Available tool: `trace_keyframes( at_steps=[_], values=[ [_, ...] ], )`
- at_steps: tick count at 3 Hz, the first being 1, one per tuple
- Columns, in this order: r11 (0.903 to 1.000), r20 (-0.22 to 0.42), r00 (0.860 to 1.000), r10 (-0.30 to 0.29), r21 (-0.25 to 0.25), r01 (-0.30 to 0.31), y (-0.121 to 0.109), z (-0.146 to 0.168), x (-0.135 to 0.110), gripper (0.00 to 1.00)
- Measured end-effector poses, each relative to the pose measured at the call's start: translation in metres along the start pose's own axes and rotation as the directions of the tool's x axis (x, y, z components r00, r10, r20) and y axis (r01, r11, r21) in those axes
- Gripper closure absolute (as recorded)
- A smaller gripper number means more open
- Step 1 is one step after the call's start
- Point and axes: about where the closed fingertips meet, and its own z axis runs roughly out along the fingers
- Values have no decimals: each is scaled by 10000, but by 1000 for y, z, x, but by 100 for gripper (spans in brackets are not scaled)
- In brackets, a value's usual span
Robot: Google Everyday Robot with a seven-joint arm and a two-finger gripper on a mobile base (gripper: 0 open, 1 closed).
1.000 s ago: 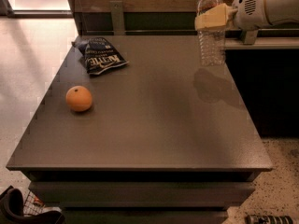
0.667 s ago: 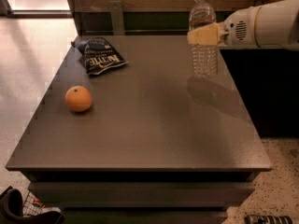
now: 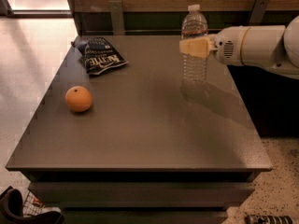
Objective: Pick water bottle
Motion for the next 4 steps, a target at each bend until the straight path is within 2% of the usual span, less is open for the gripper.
trace_keyframes(
  at_steps=[1,2,3,4],
  values=[
    [9997,556,9982,225,50,-228,-11,6,-10,100],
    [9996,1029,9945,175,217,-199,-43,14,-20,100],
    [9997,1072,9942,106,212,-129,-43,14,-20,100],
    [9952,1808,9787,-970,67,974,-37,16,-15,100]
  ],
)
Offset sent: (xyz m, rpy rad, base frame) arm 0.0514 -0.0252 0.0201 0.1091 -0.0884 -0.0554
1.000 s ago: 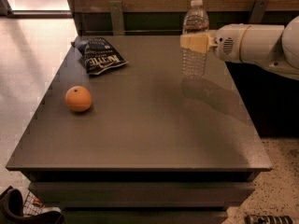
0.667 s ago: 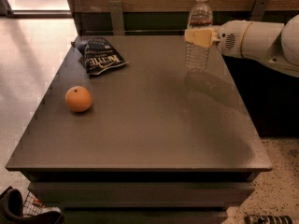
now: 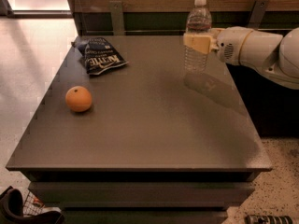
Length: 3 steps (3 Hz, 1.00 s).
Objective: Pick water bottle
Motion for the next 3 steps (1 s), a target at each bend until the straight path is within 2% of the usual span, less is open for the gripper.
trace_keyframes(
  at_steps=[1,2,3],
  values=[
    [9942,597,9935,-965,-425,992,6,4,3,100],
    [9848,797,9851,-1523,-724,1581,8,7,8,100],
    [9802,805,9817,-1725,-848,1792,6,10,24,100]
  ],
)
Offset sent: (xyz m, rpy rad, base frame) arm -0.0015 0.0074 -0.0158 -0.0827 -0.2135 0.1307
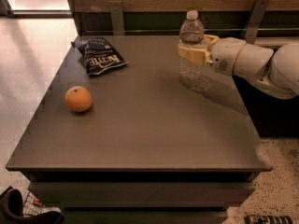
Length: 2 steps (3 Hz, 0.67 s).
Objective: Pick water bottle
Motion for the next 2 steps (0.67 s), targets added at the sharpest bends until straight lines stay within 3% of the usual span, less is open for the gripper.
trace_keyframes(
  at_steps=[2],
  values=[
    [9998,-53,9999,139,133,-138,4,-4,27,100]
  ],
)
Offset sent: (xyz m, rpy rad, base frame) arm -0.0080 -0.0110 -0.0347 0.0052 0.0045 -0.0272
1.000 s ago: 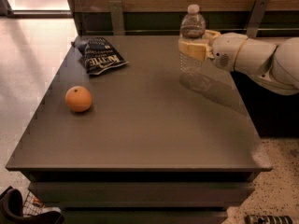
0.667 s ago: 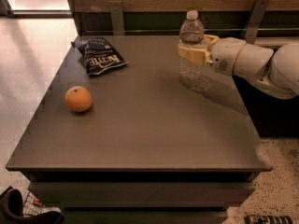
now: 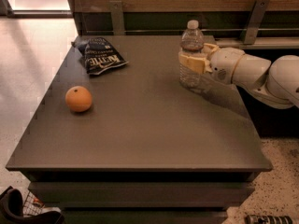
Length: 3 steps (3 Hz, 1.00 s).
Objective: Pick water bottle
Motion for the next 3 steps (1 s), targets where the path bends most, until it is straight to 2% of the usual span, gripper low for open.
trace_keyframes(
  at_steps=[1,2,3],
  values=[
    [9998,-37,9998,188,108,-187,1,-1,8,100],
    [9998,-37,9998,188,107,-187,0,-2,5,83],
    [9998,-37,9998,188,106,-187,0,-2,4,59]
  ],
)
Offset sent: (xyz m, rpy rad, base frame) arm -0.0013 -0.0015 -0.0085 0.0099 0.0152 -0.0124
